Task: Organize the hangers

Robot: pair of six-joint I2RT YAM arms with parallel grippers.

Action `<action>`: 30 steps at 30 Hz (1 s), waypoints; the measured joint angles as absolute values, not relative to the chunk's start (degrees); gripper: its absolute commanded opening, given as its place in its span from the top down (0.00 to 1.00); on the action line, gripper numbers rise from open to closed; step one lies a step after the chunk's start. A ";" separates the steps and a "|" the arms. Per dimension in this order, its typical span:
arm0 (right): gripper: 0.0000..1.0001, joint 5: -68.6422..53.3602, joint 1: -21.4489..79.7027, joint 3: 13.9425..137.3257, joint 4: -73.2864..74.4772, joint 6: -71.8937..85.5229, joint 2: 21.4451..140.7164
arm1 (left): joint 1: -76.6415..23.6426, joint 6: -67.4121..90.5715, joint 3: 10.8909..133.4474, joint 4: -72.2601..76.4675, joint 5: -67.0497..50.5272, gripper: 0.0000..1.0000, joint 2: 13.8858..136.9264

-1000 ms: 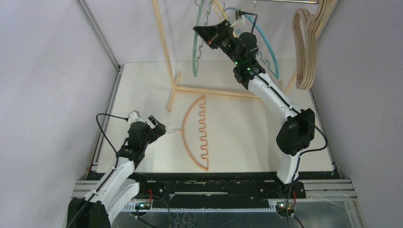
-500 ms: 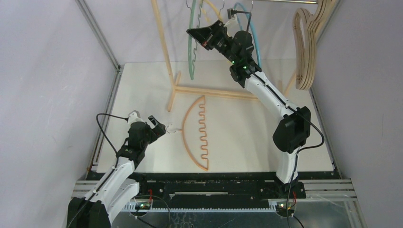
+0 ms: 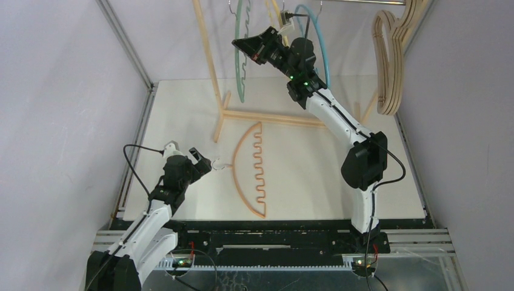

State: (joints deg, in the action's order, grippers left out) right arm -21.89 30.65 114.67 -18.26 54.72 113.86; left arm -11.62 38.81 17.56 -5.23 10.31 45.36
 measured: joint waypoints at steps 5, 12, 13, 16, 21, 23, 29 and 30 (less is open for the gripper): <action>1.00 -19.64 31.59 114.76 -14.61 51.57 114.10 | -11.60 38.54 17.56 -5.23 10.33 0.01 45.39; 1.00 -8.10 33.15 99.94 -15.29 46.26 105.51 | -11.60 38.52 17.56 -5.23 10.31 0.01 45.45; 1.00 -6.35 33.30 97.60 -15.46 45.34 103.98 | -11.60 38.52 17.56 -5.23 10.31 0.01 45.45; 1.00 -2.07 33.39 94.17 -15.62 43.51 100.90 | -11.60 38.54 17.56 -5.23 10.28 0.01 45.50; 1.00 2.22 32.08 90.83 -16.58 41.15 96.64 | -11.57 38.54 17.56 -5.23 10.28 0.01 45.87; 1.00 3.55 31.09 88.79 -17.12 40.12 94.37 | -11.57 38.54 17.56 -5.21 10.26 0.00 45.87; 1.00 6.13 28.18 83.40 -17.39 38.61 87.48 | -11.57 38.52 17.56 -5.17 10.20 0.01 46.33; 1.00 6.37 27.88 82.81 -17.34 38.44 86.61 | -11.57 38.52 17.56 -5.15 10.20 0.00 46.39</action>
